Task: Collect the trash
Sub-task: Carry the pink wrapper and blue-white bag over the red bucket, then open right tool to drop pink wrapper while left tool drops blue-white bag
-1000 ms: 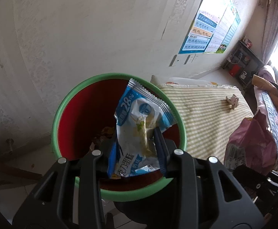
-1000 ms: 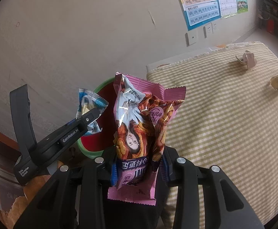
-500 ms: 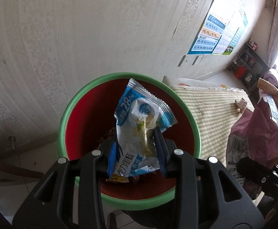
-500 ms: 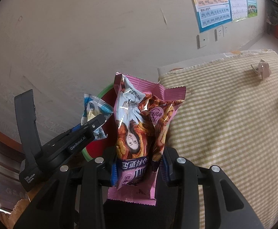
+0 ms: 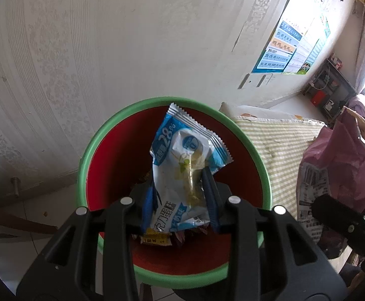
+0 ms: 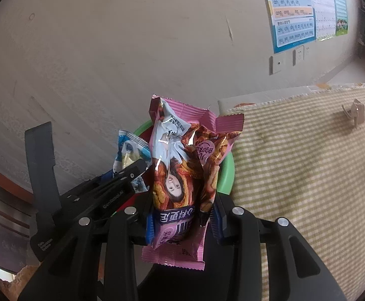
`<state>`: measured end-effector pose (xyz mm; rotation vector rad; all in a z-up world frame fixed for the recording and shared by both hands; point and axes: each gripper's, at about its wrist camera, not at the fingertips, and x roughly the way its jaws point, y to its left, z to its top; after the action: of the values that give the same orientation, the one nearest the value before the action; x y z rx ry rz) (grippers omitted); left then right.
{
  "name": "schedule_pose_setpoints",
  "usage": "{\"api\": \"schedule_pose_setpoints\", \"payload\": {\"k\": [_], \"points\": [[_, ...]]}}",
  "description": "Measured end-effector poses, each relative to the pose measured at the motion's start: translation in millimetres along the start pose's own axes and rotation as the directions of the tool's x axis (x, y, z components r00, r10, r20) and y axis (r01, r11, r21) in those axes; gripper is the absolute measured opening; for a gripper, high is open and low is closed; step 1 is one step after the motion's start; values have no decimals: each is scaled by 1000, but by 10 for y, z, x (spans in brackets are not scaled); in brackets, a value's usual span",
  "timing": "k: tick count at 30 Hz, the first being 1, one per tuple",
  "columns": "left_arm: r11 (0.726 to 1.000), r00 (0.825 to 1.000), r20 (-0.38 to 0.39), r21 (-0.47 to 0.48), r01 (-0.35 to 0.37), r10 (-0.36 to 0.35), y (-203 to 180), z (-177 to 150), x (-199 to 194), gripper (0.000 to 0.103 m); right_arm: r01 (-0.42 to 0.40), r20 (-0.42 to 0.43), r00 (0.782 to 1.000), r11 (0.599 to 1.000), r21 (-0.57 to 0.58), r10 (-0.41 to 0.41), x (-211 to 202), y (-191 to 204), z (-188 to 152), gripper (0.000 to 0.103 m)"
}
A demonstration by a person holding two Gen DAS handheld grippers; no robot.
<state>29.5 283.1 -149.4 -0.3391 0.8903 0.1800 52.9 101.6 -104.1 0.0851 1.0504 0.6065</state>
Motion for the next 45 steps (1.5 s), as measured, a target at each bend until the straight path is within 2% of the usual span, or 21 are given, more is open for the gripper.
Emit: {"api": "schedule_pose_setpoints", "payload": {"k": [12,32,35,37,39,43,45], "points": [[1000,1000,-21,-22,-7,6,46,51,83,34,-40,7,999,999,-7,40,76,91,93,34],[999,999,-49,-48,-15,12,89,50,186,34,-53,7,999,998,-33,53,139,124,126,37],[997,998,-50,-70,-28,24,123,55,191,40,-65,16,998,997,-34,66,133,151,140,42],[996,998,-47,-81,-36,32,140,57,184,54,-74,18,997,997,-32,74,126,159,139,46],[995,998,-37,-91,-49,46,158,50,166,62,-78,18,997,997,-27,79,129,144,138,55],[993,998,-37,-103,-63,60,184,27,153,65,-69,44,997,998,-4,69,46,11,124,56],[993,997,-37,-99,-69,66,177,9,139,66,-30,79,996,999,16,29,-55,-184,112,59]]}}
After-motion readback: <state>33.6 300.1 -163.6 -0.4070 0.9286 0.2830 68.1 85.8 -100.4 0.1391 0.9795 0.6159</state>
